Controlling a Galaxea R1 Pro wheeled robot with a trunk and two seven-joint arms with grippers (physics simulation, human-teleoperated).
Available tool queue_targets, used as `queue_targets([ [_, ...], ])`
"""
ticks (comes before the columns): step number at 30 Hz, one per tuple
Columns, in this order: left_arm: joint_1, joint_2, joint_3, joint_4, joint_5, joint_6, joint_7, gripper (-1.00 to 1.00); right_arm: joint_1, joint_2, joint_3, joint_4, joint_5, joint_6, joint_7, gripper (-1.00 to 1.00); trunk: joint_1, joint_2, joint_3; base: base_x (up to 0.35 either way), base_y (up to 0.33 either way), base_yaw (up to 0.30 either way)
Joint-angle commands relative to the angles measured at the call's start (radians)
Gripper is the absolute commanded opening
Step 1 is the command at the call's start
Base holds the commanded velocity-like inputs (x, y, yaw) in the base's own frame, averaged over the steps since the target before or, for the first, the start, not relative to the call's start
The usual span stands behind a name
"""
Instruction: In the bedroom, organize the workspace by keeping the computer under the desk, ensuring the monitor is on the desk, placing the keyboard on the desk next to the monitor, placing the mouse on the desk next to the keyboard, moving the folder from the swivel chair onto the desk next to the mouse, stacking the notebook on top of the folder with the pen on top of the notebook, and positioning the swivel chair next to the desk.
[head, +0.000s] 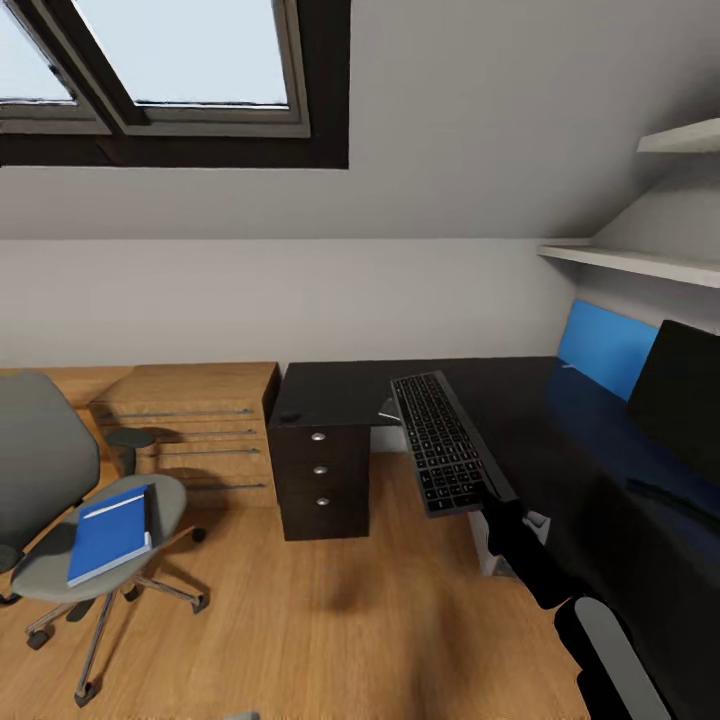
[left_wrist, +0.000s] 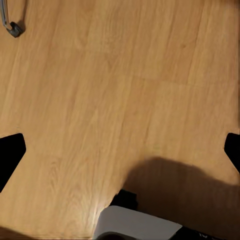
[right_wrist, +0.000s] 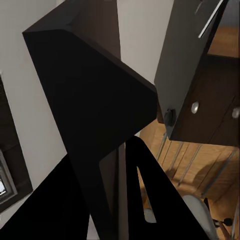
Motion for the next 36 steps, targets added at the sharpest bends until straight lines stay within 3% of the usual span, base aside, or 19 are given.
queue_targets([
  [1,-0.001,0.001,-0.004,-0.002,0.006,0.004,0.008,1.00,-0.001,0.000,-0.002,0.000,-0.006,0.005,0.001,-1.00,-0.004,0.006,0.002,-0.280,-0.244,0.000],
  [12,-0.001,-0.001,-0.004,0.000,0.004,0.004,0.008,1.00,-0.001,0.003,-0.016,0.001,-0.009,0.005,0.001,-1.00,-0.047,0.083,0.036,-0.275,-0.247,0.000],
  [20,-0.001,0.000,-0.004,0.000,0.005,0.004,0.007,1.00,-0.001,0.003,-0.032,0.006,-0.063,0.006,0.001,-1.00,-0.077,0.139,0.062,-0.273,-0.247,0.000],
  [36,-0.001,0.002,-0.004,0.000,0.005,0.003,0.008,1.00,-0.001,0.004,-0.036,0.026,-0.064,0.004,0.002,-1.00,-0.139,0.251,0.112,-0.273,-0.247,0.000],
])
